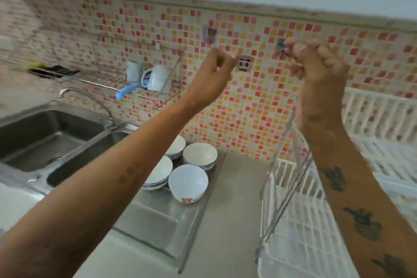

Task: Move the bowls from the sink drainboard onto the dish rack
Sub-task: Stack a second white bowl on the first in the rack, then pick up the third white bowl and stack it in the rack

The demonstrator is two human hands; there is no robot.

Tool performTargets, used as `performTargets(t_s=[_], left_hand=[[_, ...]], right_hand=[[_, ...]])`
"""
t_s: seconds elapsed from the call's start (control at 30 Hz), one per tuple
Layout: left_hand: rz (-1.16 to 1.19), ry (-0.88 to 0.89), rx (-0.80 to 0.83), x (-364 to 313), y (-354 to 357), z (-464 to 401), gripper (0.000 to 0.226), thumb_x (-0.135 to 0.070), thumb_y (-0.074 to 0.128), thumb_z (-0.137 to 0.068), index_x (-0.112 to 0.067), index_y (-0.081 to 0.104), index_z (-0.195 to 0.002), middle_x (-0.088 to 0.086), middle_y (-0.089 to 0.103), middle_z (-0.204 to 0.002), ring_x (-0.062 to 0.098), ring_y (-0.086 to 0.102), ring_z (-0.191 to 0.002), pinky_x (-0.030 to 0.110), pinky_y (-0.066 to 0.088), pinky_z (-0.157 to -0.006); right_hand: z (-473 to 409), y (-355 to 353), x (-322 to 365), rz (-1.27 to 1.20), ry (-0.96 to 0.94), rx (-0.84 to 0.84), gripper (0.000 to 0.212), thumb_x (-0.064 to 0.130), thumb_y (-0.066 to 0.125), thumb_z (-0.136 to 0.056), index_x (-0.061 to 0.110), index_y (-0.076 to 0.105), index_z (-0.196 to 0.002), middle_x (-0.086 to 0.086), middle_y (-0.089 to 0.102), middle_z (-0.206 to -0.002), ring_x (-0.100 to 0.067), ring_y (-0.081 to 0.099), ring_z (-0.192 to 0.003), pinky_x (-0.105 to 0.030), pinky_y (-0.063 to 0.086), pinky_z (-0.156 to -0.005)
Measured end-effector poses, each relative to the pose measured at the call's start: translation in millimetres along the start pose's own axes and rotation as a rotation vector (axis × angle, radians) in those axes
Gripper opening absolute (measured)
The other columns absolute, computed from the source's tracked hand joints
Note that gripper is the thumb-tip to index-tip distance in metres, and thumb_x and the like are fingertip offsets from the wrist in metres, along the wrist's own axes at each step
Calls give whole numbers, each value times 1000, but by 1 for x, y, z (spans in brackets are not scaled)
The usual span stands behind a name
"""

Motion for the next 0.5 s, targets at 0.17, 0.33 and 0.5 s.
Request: performTargets(t_s=[0.17,0.33,0.5], left_hand=[[50,-379,-238,138,-93,65,33,-38,38,-102,-13,53,-89,10,67,-97,22,65,-81,27,49,-69],[133,-909,-237,271,-108,163,48,-51,27,-101,-10,53,-102,12,62,-104,23,60,-78,32,44,-74],[165,-1174,-155,336,-73,219,56,-56,33,-98,-11,43,-131,10,50,-117,30,53,-104,37,43,-83]], right_hand=[[51,104,-84,23,261,255,15,18,56,-92,16,70,-87,3,70,-96,8,61,-80,-14,47,-77],[95,140,-209,126,654,321,12,19,58,-91,11,67,-91,-18,68,-109,-32,62,-94,-26,46,-64],[154,121,-337,362,988,342,30,27,59,-87,7,59,-110,-10,61,-111,-25,56,-98,-31,43,-80]])
Point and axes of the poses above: each hand's wrist, its own z-axis away from the middle knuckle, its own y-axis out of the palm, x = y × z, the point moved 8 cm from there along -z, towards the middle knuckle
